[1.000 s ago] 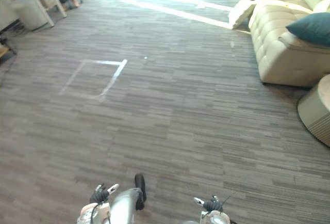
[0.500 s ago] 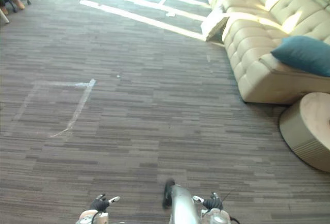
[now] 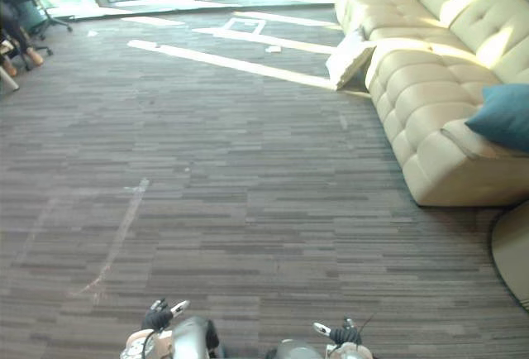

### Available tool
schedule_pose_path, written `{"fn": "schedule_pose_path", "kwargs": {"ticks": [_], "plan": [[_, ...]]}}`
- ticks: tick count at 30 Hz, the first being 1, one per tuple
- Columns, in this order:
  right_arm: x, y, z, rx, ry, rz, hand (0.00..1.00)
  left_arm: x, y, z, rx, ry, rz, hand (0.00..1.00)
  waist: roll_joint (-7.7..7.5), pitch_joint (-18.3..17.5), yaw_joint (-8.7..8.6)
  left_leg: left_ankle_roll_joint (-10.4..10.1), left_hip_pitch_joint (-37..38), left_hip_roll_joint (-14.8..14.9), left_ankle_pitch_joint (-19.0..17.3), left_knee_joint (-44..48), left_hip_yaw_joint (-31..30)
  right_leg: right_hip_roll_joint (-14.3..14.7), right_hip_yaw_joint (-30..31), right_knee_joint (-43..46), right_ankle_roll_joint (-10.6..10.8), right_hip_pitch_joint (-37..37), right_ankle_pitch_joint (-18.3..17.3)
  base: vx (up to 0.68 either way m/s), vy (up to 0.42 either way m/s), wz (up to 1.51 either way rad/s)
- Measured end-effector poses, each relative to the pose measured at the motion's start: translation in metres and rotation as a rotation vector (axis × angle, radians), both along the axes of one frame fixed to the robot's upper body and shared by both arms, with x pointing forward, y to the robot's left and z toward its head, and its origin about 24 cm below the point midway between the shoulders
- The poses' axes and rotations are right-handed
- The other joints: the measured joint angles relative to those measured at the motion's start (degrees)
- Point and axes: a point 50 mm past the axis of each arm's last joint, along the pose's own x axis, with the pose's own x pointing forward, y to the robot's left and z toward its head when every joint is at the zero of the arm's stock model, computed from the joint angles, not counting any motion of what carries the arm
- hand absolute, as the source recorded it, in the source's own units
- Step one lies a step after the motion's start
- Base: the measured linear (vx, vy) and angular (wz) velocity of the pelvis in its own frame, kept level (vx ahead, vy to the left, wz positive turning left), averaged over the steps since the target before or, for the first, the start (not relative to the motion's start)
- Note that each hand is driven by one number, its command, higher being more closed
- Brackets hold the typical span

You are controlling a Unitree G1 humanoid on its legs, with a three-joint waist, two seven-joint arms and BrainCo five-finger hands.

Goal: Pick up cushions and gather them together orderly.

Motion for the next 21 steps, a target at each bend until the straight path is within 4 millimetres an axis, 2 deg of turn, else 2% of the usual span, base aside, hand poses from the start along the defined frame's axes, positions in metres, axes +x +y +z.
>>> {"fn": "schedule_pose_path", "kwargs": {"ticks": [1,2,3,4,5,6,7,8,9,11,12,14,15,17,18,19,20,21], "plan": [[-0.003,0.002,-0.001,0.001,0.011,-0.002,0.0,0.001,0.002,0.001,-0.002,-0.006,0.0,0.0,-0.41,-0.2,0.43,2.26,-0.83,0.08,3.85,1.84,-0.47,-0.78,1.5,0.11,0.81,2.2,-2.4,0.65,0.292,-0.79],[-0.005,0.005,-0.002,0.007,0.016,0.001,0.0,0.002,0.003,0.001,0.0,-0.008,-0.002,0.0,-0.71,-0.95,0.6,3.14,-1.03,-0.59,5.43,4.49,0.18,-1.76,2.56,1.21,1.73,2.76,-3.45,0.69,0.309,-0.67],[-0.009,0.008,-0.004,0.012,0.021,0.0,0.0,-0.001,0.005,-0.001,0.008,0.011,-0.008,0.0,-2.15,-2.08,0.23,4.57,-1.74,-1.46,5.68,8.0,0.39,-3.49,3.09,7.06,3.4,1.21,-4.4,0.73,0.291,-0.58],[-0.009,0.012,-0.005,0.025,0.021,-0.003,0.0,-0.002,0.01,-0.001,0.027,0.019,-0.018,0.0,-3.59,-2.98,0.19,6.45,-0.22,-2.82,2.32,9.21,2.3,-6.19,3.65,20.79,4.89,-4.43,-4.62,0.73,0.289,-0.46],[-0.01,0.014,-0.005,0.03,0.022,-0.003,0.0,-0.002,0.012,-0.001,0.035,0.024,-0.023,0.0,-4.48,-3.09,0.18,6.79,0.85,-3.76,1.06,9.34,2.88,-7.52,3.98,28.22,6.54,-7.5,-3.22,0.71,0.295,-0.33],[-0.01,0.016,-0.005,0.036,0.023,-0.002,0.0,-0.001,0.015,-0.001,0.049,0.034,-0.037,0.0,-5.81,-2.78,-0.14,7.56,3.46,-5.53,-1.43,9.66,3.21,-9.74,4.73,41.41,9.46,-13.08,2.75,0.68,0.285,-0.03],[-0.009,0.017,-0.006,0.039,0.023,-0.003,0.0,0.001,0.017,-0.001,0.063,0.05,-0.063,0.0,-6.48,-2.14,-0.52,7.87,7.74,-7.09,-4.46,9.52,3.06,-12.02,3.5,52.9,9.5,-17.33,5.68,0.66,0.257,0.06],[-0.01,0.016,-0.005,0.035,0.024,-0.002,0.0,-0.001,0.016,-0.003,0.062,0.068,-0.072,0.0,-6.14,-1.84,-0.68,7.97,10.1,-7.4,-5.69,9.24,2.87,-12.74,2.19,56.14,8.84,-18.78,5.3,0.77,0.231,0.08],[-0.01,0.013,-0.005,0.023,0.024,0.007,0.0,-0.005,0.013,-0.005,0.063,0.09,-0.09,0.0,-5.2,-1.44,-1.12,8.76,14.97,-7.41,-7.79,7.58,2.83,-13.67,-0.68,58.83,6.77,-21.22,4.02,0.62,0.15,-0.01],[-0.007,0.008,-0.003,0.001,0.017,0.038,0.0,-0.008,0.008,-0.008,0.07,0.117,-0.139,0.0,-4.1,-1.31,-1.36,8.77,22.16,-6.84,-8.85,2.98,2.54,-13.46,-5.91,56.71,4.19,-26.68,0.62,0.66,0.101,0.0],[-0.004,0.006,-0.002,-0.006,0.005,0.046,0.0,-0.01,0.005,-0.009,0.066,0.13,-0.156,0.0,-3.46,-1.31,-1.8,8.63,25.44,-6.03,-9.0,0.22,2.54,-11.95,-8.45,51.58,3.51,-30.6,-0.92,0.59,0.047,0.06],[0.004,0.004,0.001,-0.02,-0.014,0.063,0.0,-0.01,0.003,-0.011,0.063,0.142,-0.168,0.0,-2.77,-0.88,-2.88,8.33,29.75,-4.89,-9.38,-3.64,2.46,-9.37,-11.54,39.4,3.28,-36.17,-0.14,0.62,0.001,0.12],[0.007,0.005,0.002,-0.026,-0.015,0.08,0.0,-0.013,0.002,-0.012,0.061,0.152,-0.172,0.0,-2.65,-0.78,-3.69,8.32,32.1,-4.43,-9.37,-5.66,2.44,-7.66,-12.79,27.39,3.43,-38.16,3.78,0.66,-0.036,0.26],[0.004,0.006,0.0,-0.022,0.0,0.08,0.0,-0.017,0.003,-0.013,0.062,0.163,-0.178,0.0,-3.05,-0.63,-3.82,7.56,35.57,-5.08,-9.85,-7.54,1.78,-6.46,-13.0,12.79,3.19,-38.86,11.11,0.71,-0.112,0.45],[-0.007,0.004,-0.003,-0.023,0.033,0.071,0.0,-0.018,0.001,-0.014,0.055,0.166,-0.171,0.0,-3.0,-0.51,-4.15,5.86,38.63,-4.81,-10.93,-7.39,0.34,-6.04,-10.76,13.04,-0.02,-38.4,18.56,0.75,-0.149,0.52],[-0.01,0.004,-0.003,-0.022,0.04,0.06,0.0,-0.018,-0.001,-0.014,0.049,0.168,-0.17,0.0,-2.04,-0.68,-4.4,5.5,39.76,-4.5,-11.13,-6.82,-0.56,-5.86,-10.03,16.37,-2.26,-38.75,20.06,0.77,-0.164,0.37],[-0.009,0.001,-0.003,-0.028,0.036,0.052,0.0,-0.018,-0.004,-0.015,0.041,0.168,-0.173,0.0,-1.21,-0.73,-4.48,5.51,39.84,-3.92,-11.11,-5.75,-0.91,-5.73,-9.87,19.01,-2.82,-39.29,17.52,0.71,-0.192,0.22],[-0.009,-0.007,-0.001,-0.04,0.032,0.029,0.0,-0.018,-0.012,-0.015,0.02,0.165,-0.172,0.0,0.17,-0.78,-4.73,3.56,38.23,-2.43,-9.88,1.89,-2.23,-6.05,-10.37,25.74,-3.54,-39.62,11.24,0.83,-0.259,0.18]]}}
